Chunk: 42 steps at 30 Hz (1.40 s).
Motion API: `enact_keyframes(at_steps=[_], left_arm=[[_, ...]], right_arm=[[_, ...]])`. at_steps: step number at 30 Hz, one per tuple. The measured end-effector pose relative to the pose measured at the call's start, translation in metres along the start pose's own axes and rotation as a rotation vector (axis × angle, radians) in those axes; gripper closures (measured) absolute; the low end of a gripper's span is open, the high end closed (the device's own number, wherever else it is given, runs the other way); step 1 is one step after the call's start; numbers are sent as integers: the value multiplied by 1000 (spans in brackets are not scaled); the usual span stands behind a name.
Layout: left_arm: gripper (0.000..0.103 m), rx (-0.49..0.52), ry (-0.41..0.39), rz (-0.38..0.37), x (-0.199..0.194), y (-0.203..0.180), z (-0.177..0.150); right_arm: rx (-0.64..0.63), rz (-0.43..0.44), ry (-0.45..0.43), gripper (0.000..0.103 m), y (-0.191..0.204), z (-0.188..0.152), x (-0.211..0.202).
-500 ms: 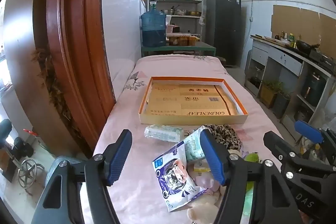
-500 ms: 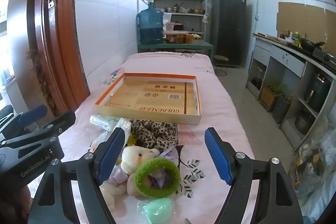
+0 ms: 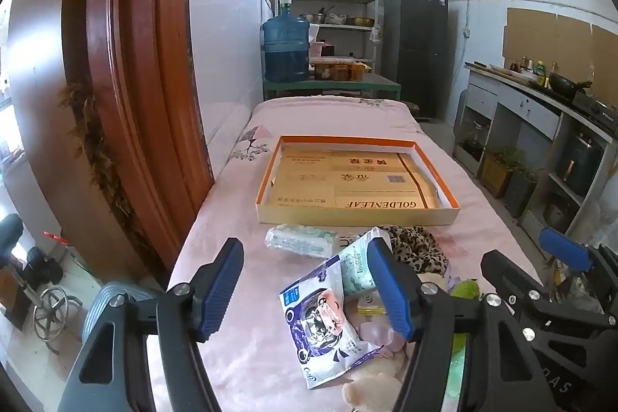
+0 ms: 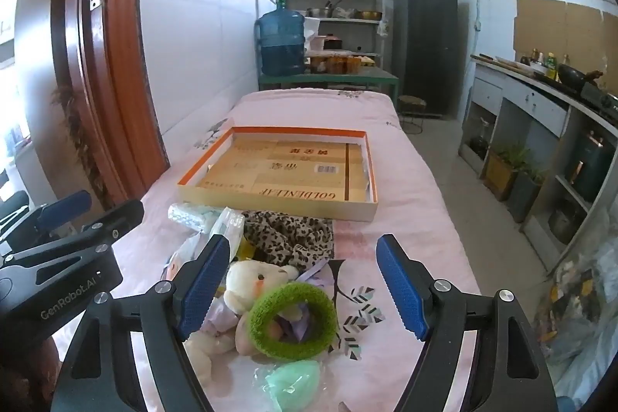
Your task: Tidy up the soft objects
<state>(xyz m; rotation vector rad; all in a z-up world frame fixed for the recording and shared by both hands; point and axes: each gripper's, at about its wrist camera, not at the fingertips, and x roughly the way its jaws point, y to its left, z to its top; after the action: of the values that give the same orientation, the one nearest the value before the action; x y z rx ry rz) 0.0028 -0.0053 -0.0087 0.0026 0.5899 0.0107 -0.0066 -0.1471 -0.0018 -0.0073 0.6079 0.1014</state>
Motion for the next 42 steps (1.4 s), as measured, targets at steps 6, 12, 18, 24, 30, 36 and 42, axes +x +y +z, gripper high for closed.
enact_keyframes(at_steps=[6,12,18,24,30,36,42], left_arm=[[36,-8,12,-1,4,3,1],[36,-7,11,-3,3,2,0],[36,-7,10,-1,3,2,0],[36,-12,11,-5,3,2,-1],[36,-12,11,-6,4,2,-1],[36,-17,14,-7,4,3,-2],[36,-18,15,-4,5,4,-3]], right_arm=[[-4,8,6,24,0,0,0],[-7,12,12,24,2,-1,1],[-7,11,13,24,2,-1,1],[-10,14,13,24,3,-1,3],[-11,16,14,24,4,-2,3],[-11,21,18,24,4,-2,2],[-10,24,20,24,3,-3,3]])
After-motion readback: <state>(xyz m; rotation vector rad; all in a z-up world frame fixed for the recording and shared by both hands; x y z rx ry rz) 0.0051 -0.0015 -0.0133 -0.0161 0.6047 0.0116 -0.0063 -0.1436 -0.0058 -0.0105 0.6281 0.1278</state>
